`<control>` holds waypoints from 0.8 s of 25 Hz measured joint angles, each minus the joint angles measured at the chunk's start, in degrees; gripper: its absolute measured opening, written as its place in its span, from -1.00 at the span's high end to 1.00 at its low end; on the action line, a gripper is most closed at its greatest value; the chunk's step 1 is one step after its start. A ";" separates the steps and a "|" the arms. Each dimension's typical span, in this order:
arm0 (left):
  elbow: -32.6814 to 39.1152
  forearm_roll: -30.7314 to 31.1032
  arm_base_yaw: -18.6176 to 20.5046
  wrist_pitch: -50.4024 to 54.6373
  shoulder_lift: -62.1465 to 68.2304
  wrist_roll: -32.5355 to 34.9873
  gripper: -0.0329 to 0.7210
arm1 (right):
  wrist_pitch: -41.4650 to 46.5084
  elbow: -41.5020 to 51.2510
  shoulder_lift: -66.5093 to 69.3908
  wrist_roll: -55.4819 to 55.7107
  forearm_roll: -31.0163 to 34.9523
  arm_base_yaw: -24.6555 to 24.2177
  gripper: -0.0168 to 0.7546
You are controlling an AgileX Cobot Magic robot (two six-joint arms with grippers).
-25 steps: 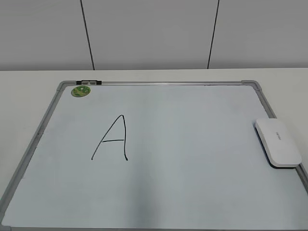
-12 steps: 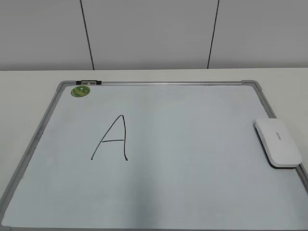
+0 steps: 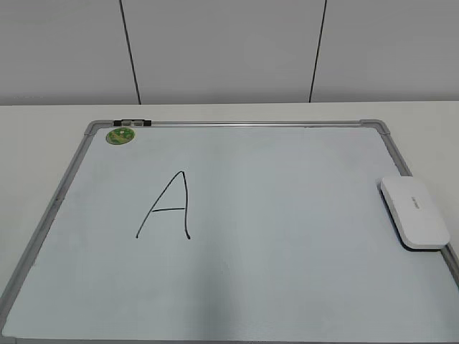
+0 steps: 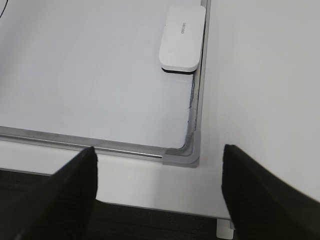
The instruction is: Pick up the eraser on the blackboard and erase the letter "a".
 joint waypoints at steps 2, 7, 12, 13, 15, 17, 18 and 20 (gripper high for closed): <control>0.00 -0.10 0.00 0.00 0.00 0.00 -0.45 | -0.02 0.00 0.00 0.00 0.00 0.00 -0.53; 0.00 -0.23 0.00 0.00 0.00 0.00 -0.44 | -0.12 0.00 0.00 0.00 0.00 0.00 -0.53; 0.00 -0.23 0.00 -0.15 -0.15 0.00 -0.40 | -0.25 0.00 -0.49 0.00 0.00 0.00 -0.53; 0.00 -0.23 0.26 -0.14 -0.64 0.00 -0.40 | -0.25 0.00 -0.49 0.04 0.00 -0.39 -0.53; 0.00 -0.34 1.93 -0.14 -2.13 0.00 -0.40 | -0.25 0.00 -0.62 0.04 0.00 -1.79 -0.53; 0.00 -0.34 4.05 -0.14 -3.85 0.00 -0.40 | -0.25 0.00 -0.72 0.04 0.00 -3.87 -0.53; 0.00 -0.34 5.15 -0.14 -4.53 0.00 -0.40 | -0.25 0.00 -0.99 0.04 0.00 -4.90 -0.53; 0.00 -0.34 6.86 -0.14 -6.36 0.00 -0.40 | -0.25 0.00 -2.11 0.04 0.00 -6.24 -0.53</control>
